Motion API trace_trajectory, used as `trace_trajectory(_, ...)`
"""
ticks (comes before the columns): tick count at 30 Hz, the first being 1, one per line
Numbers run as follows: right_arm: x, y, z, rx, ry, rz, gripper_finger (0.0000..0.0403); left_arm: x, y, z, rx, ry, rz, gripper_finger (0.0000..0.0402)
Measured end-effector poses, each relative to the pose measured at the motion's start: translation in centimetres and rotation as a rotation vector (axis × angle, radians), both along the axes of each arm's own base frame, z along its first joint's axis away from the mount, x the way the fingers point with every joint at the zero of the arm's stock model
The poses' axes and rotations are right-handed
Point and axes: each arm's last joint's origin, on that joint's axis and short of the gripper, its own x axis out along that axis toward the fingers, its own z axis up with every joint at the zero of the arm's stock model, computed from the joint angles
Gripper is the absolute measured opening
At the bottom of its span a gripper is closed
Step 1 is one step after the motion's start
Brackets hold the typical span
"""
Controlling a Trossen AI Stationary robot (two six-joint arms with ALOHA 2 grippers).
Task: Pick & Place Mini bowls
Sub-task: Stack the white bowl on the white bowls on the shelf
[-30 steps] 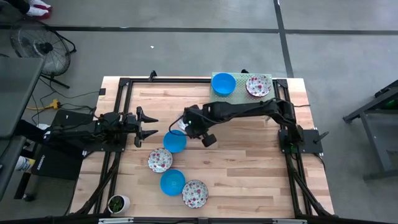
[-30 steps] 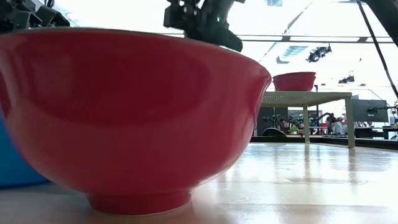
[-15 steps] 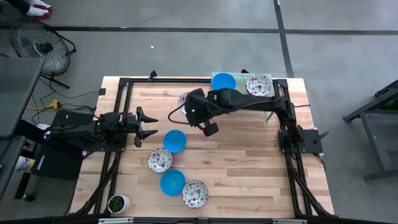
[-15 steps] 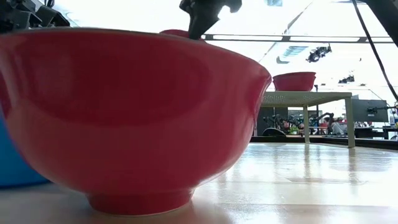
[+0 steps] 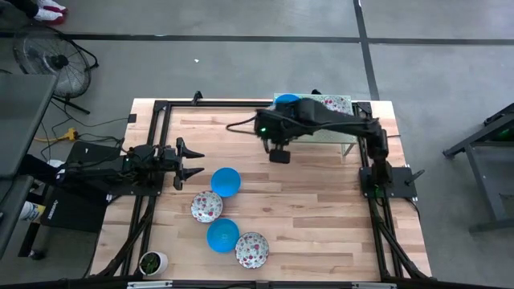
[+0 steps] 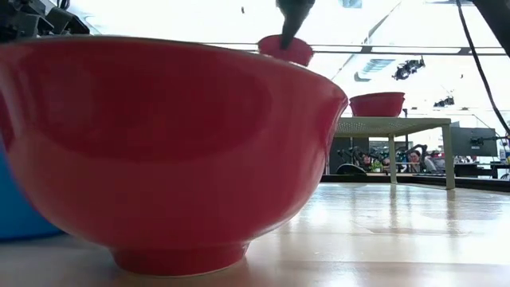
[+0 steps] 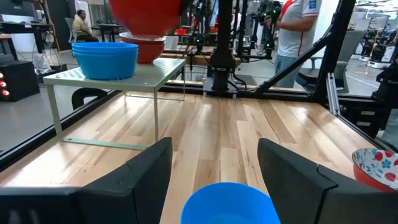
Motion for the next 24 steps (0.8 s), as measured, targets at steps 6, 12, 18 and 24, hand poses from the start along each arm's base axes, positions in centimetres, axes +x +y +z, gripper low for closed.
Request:
trace_trajectory(6, -3.1, -1.5, 1.8, -0.019, -0.042, -0.153, 0.0001, 0.0, 0.0, 0.0, 0.000, 0.000, 0.000, 0.0232)
trace_trajectory(12, -6.9, -3.4, 1.1, 0.003, -0.022, -0.346, 0.0001, 0.0, 0.0, 0.0, 0.000, 0.000, -0.001, 0.0232)
trace_trajectory(18, -10.9, -4.8, -0.1, 0.010, 0.005, -0.518, 0.0001, 0.0, 0.0, 0.0, 0.000, 0.000, 0.000, 0.0232)
trace_trajectory(24, -13.2, -6.3, -1.5, -0.021, 0.043, -0.598, 0.0001, 0.0, 0.0, 0.0, 0.000, 0.000, -0.001, 0.0232)
